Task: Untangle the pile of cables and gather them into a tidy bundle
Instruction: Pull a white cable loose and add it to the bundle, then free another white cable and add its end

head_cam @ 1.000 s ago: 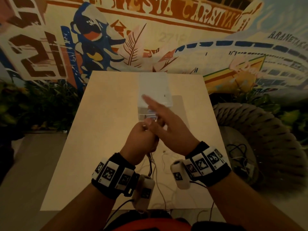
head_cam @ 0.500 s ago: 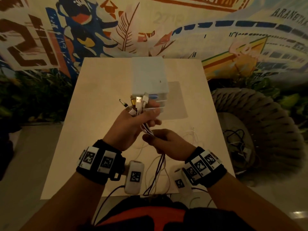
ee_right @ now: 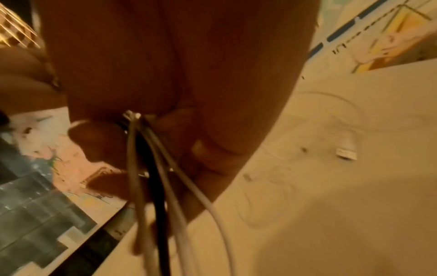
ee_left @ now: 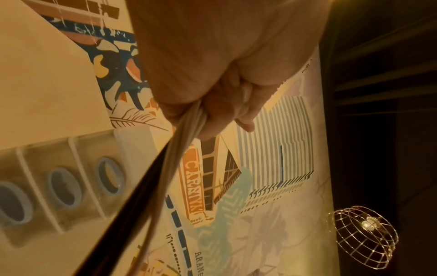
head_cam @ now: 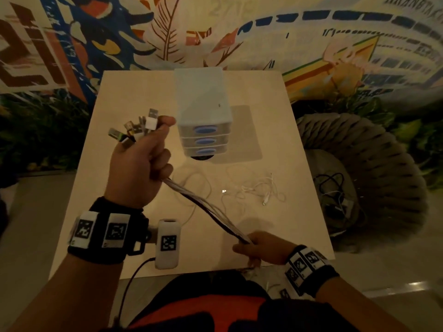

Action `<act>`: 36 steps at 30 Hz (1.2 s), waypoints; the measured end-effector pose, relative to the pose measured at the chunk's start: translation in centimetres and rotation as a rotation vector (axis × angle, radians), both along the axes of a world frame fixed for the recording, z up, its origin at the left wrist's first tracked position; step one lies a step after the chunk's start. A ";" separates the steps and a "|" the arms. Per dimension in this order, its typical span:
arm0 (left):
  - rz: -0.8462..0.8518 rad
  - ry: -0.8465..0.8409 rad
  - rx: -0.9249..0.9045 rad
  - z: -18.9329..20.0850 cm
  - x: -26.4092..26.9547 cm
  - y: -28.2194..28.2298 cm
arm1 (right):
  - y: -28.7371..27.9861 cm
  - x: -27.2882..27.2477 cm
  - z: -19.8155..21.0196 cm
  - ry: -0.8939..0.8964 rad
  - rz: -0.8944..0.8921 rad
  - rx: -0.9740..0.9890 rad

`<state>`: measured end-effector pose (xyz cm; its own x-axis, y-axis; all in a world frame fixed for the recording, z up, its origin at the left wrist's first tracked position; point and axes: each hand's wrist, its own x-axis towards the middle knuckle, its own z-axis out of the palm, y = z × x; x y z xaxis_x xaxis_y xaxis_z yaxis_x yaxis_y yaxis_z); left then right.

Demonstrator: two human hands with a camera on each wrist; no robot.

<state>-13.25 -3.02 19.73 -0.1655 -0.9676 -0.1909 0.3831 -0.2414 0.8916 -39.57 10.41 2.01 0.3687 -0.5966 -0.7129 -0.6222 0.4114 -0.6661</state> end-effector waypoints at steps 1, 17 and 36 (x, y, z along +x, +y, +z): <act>0.012 -0.008 -0.007 0.2 0.4 -0.1 | 1.1 -0.9 -0.9 0.023 0.013 0.035; -0.069 -0.097 0.129 -2.4 -0.5 1.0 | 3.7 -6.5 -0.5 0.235 0.064 0.005; -0.004 -0.155 0.220 -5.2 1.7 2.6 | -13.8 0.5 -5.3 0.649 0.087 -0.469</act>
